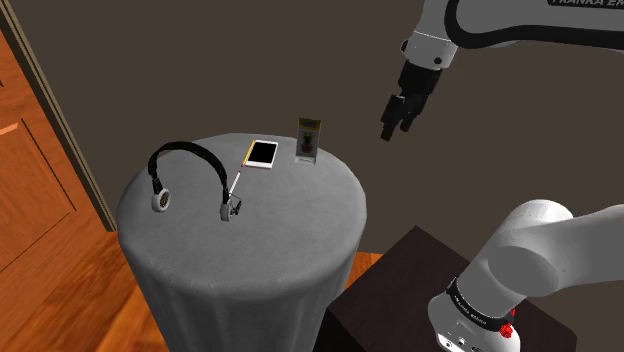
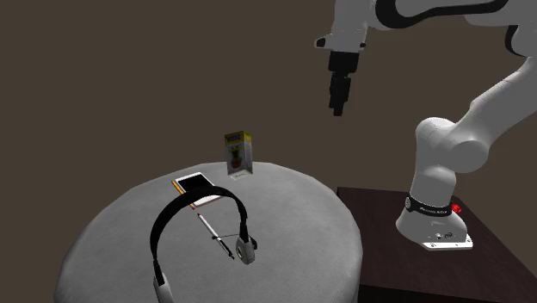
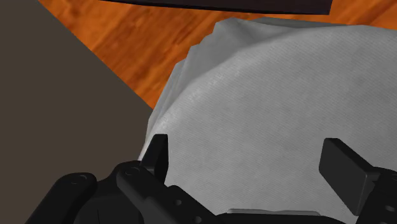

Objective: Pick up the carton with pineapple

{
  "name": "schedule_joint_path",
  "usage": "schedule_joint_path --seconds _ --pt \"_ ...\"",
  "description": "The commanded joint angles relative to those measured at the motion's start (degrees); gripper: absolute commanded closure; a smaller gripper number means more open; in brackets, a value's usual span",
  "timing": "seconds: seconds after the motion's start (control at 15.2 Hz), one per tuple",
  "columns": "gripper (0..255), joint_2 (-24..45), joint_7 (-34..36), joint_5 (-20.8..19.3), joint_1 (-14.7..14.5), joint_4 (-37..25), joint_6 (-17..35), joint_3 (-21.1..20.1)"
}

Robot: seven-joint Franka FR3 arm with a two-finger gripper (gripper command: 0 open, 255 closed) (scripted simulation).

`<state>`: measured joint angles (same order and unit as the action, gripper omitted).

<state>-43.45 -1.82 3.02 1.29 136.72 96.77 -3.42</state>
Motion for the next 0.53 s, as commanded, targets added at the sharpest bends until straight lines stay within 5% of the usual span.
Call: schedule_joint_path --seconds 0.0,0.46 --pt "0 0.0 0.0 0.0 0.0 0.0 0.0 0.0" --pt "0 16.55 -10.74 -2.31 -1.05 -8.38 6.59 3.42"
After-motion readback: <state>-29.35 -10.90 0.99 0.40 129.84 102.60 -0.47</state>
